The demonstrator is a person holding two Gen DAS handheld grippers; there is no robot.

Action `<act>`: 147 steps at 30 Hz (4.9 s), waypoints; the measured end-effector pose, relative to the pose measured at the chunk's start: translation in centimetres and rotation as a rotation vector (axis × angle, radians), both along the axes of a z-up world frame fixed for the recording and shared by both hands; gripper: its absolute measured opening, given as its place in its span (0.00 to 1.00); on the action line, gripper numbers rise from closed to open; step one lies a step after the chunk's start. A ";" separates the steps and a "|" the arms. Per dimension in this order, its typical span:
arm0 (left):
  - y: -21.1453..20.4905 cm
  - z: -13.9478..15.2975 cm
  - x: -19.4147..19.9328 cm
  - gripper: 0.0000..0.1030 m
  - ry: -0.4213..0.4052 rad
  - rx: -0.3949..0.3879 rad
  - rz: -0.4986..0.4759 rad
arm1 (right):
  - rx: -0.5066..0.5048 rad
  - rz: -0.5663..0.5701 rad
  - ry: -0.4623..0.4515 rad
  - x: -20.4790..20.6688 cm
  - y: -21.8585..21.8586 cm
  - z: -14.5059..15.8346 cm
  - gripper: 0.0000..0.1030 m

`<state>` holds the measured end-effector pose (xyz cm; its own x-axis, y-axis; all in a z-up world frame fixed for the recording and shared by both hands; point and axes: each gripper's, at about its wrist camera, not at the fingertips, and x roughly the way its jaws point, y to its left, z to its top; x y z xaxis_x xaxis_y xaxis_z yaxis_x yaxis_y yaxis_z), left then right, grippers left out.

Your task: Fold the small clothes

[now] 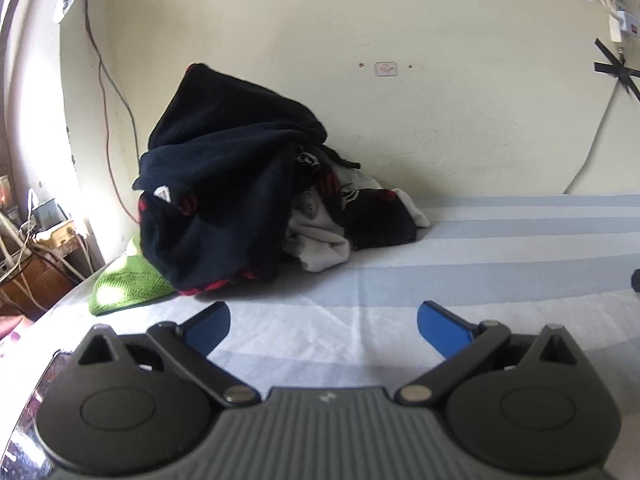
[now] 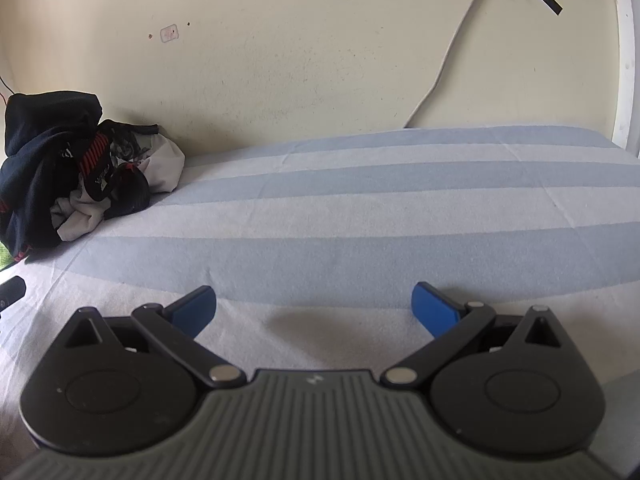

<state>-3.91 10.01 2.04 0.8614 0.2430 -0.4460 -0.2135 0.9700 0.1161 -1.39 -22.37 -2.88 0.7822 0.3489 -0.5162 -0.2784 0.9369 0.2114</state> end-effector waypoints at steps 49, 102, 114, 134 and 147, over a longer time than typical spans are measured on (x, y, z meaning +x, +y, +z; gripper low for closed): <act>8.7 1.1 -5.9 1.00 -0.389 -0.444 0.227 | -0.095 0.434 -0.475 7.6 26.1 24.5 0.09; 5.8 3.4 -8.5 0.78 0.102 -0.592 -0.225 | 0.057 0.491 -0.040 -2.8 -14.6 8.5 0.70; 6.0 1.6 5.8 0.98 0.250 -0.655 -0.059 | 0.009 0.257 0.306 20.7 1.0 2.7 0.83; -0.2 4.4 5.7 0.21 0.118 -0.611 -0.269 | 0.233 -0.441 -0.042 7.3 -33.8 6.9 0.09; 8.8 0.7 -5.9 0.19 0.167 -0.645 -0.015 | 0.200 -0.519 0.079 -3.7 -35.8 -2.3 0.36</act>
<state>-9.84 18.77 2.71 0.7695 -0.1285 -0.6255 -0.2292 0.8587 -0.4584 -5.09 -58.15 -5.15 0.8391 0.0256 -0.5433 0.2324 0.8862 0.4007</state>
